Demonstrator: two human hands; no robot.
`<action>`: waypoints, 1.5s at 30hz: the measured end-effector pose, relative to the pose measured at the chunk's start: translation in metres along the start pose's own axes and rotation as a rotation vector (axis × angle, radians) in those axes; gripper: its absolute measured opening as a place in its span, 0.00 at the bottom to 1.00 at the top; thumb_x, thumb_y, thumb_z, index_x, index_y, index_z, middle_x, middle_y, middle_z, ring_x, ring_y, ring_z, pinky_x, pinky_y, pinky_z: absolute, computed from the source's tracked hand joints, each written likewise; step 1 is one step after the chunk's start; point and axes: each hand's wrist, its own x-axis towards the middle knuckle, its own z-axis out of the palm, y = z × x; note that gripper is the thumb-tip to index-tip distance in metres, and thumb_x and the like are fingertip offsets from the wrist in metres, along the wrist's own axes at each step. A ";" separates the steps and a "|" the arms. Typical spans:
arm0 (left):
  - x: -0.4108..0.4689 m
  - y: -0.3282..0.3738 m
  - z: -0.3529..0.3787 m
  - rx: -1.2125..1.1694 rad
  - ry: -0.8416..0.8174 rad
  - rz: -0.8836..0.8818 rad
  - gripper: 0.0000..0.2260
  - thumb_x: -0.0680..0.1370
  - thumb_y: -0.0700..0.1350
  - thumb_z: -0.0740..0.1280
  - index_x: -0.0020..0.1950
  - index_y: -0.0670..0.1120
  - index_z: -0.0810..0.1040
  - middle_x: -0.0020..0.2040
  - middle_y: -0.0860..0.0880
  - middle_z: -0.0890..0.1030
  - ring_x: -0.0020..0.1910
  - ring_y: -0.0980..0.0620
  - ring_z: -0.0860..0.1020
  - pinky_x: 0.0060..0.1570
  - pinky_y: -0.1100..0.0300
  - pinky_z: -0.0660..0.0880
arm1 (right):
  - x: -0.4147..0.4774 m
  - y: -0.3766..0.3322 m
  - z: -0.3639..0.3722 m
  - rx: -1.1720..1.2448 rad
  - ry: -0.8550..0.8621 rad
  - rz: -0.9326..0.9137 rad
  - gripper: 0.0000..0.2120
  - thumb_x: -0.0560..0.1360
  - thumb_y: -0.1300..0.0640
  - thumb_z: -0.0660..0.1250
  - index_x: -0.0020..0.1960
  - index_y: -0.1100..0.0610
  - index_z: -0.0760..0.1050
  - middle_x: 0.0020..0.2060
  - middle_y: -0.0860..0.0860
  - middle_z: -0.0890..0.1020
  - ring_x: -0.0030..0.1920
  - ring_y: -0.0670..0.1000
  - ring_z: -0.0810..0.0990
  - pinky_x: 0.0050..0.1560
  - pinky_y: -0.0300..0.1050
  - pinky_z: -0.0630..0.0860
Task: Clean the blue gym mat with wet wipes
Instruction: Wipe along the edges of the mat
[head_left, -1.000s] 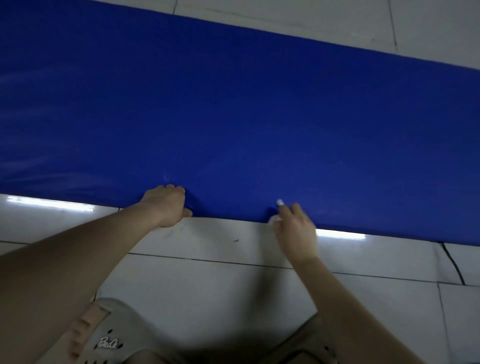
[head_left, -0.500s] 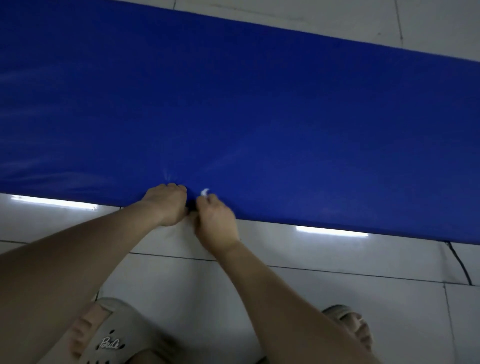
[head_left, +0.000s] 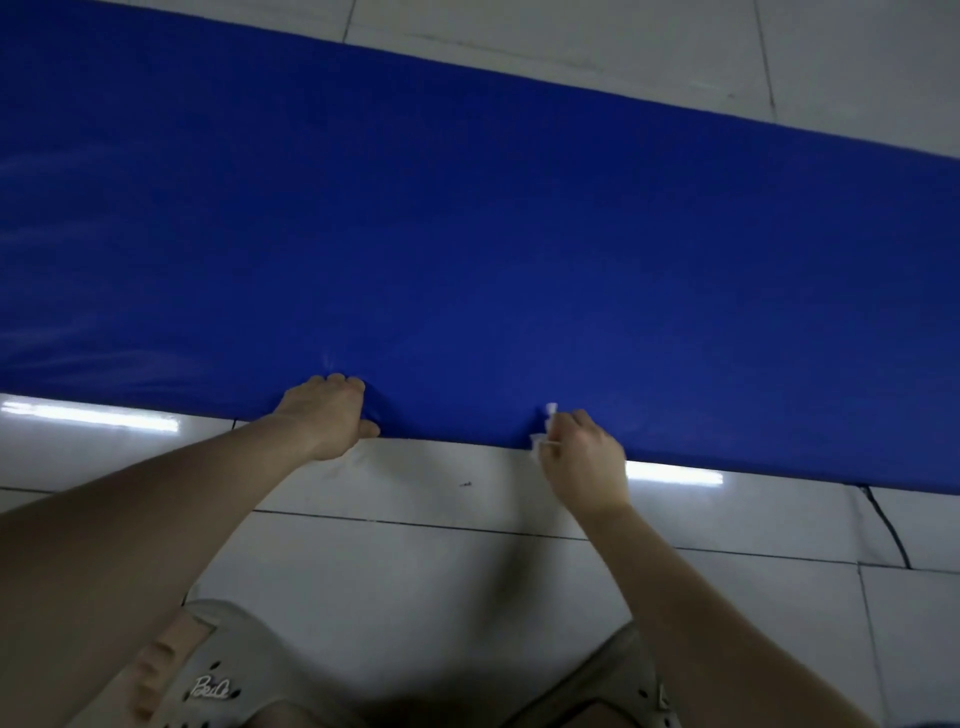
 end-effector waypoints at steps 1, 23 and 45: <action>-0.001 0.000 0.001 0.001 0.008 0.003 0.22 0.81 0.61 0.63 0.66 0.46 0.71 0.62 0.46 0.74 0.59 0.46 0.73 0.54 0.54 0.72 | -0.001 0.013 -0.003 -0.019 -0.016 0.051 0.08 0.75 0.57 0.69 0.47 0.62 0.78 0.39 0.57 0.78 0.36 0.62 0.79 0.33 0.46 0.67; -0.073 -0.118 0.013 0.410 0.264 0.062 0.07 0.84 0.46 0.59 0.57 0.50 0.76 0.46 0.54 0.73 0.41 0.54 0.70 0.37 0.59 0.64 | -0.031 -0.034 0.012 0.394 -0.124 0.101 0.02 0.80 0.56 0.63 0.49 0.53 0.73 0.48 0.52 0.80 0.42 0.51 0.78 0.41 0.43 0.72; 0.017 -0.019 -0.017 -0.161 -0.180 -0.125 0.24 0.73 0.66 0.73 0.53 0.49 0.69 0.59 0.46 0.70 0.53 0.46 0.74 0.52 0.53 0.75 | -0.012 -0.034 0.016 0.206 0.023 0.264 0.13 0.79 0.48 0.67 0.41 0.55 0.71 0.38 0.52 0.75 0.40 0.59 0.79 0.37 0.44 0.62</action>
